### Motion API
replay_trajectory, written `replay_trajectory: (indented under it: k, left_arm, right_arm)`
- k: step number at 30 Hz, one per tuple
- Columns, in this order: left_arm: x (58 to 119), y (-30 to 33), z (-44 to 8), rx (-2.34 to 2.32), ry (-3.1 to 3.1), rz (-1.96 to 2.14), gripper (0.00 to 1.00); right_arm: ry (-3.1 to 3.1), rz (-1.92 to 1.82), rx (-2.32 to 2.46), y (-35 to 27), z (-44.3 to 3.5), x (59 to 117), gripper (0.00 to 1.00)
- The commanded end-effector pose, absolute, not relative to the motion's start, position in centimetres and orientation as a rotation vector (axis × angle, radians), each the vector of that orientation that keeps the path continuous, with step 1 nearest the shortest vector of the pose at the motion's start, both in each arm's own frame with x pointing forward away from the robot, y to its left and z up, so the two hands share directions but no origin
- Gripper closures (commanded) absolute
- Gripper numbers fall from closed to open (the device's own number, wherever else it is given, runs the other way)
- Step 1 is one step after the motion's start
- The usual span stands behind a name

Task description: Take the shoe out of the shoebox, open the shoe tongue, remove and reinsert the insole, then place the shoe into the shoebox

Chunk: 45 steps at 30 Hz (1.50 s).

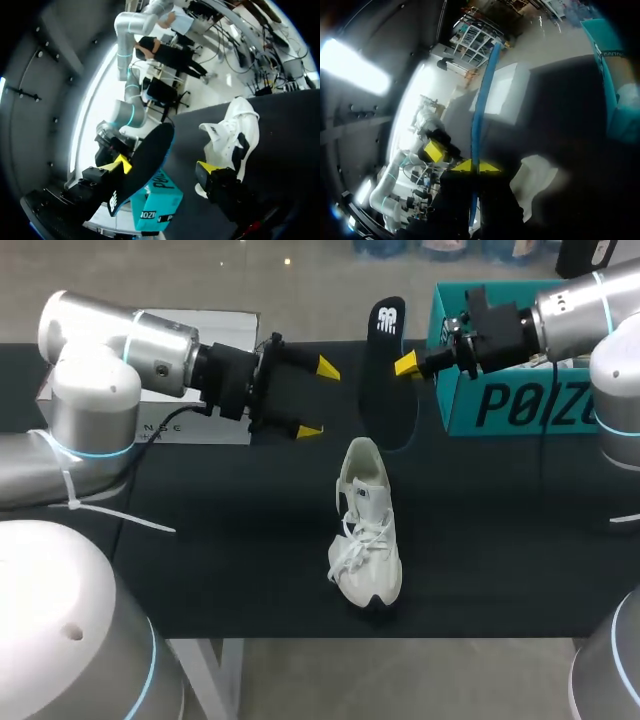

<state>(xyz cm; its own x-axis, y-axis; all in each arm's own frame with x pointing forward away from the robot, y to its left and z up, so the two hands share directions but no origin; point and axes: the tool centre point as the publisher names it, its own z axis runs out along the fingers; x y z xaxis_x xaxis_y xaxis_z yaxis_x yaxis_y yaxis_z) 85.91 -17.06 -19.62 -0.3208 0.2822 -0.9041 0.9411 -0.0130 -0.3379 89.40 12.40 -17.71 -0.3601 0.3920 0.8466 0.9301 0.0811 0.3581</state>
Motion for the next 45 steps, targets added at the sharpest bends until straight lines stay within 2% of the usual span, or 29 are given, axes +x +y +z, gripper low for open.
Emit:
replay_trajectory:
  k: [1,40,45]
  left_arm:
    - [84.5,-15.6,-19.2,1.226,1.645,-1.351,0.00]
    - [84.5,-15.6,-19.2,1.226,1.645,-1.351,0.00]
    - [83.6,-14.1,-19.4,1.245,1.839,-1.375,0.00]
  right_arm:
    - [-1.815,-1.253,-1.314,12.6,-17.5,89.2,1.00]
    - [-1.815,-1.253,-1.314,12.6,-17.5,89.2,1.00]
    - [-1.815,-1.253,-1.314,12.6,-17.5,89.2,1.00]
